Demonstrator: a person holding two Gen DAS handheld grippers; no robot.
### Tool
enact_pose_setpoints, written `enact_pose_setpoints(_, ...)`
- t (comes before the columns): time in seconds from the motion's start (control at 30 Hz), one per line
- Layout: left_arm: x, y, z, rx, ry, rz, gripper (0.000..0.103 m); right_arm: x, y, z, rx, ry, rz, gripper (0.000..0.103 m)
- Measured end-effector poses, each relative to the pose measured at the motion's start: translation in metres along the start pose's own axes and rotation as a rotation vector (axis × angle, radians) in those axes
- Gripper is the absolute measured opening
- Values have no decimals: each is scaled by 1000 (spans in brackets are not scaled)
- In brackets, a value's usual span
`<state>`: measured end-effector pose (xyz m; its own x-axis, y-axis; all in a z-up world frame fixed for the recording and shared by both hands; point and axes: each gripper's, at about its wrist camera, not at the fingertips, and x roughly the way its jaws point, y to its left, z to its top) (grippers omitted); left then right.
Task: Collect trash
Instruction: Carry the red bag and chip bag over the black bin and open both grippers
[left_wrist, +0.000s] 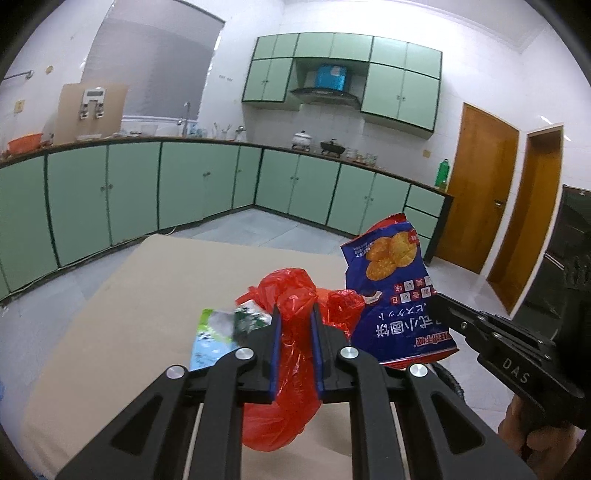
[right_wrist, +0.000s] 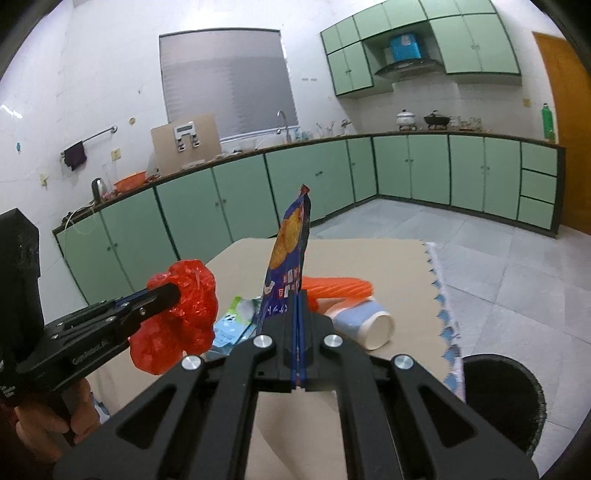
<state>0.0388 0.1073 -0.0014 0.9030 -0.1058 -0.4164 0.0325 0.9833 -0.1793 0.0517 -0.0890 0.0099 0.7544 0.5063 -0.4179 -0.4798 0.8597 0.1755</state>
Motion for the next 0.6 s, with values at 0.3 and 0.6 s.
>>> enact_pose_setpoints(0.3, 8, -48, 2, 59, -6, -78, 13, -24, -28, -2, 20, -29, -81, 0)
enact_pose_setpoints(0.6, 48, -104, 4, 83, 39, -216, 13, -54, -83, -10, 68, -44, -234, 0)
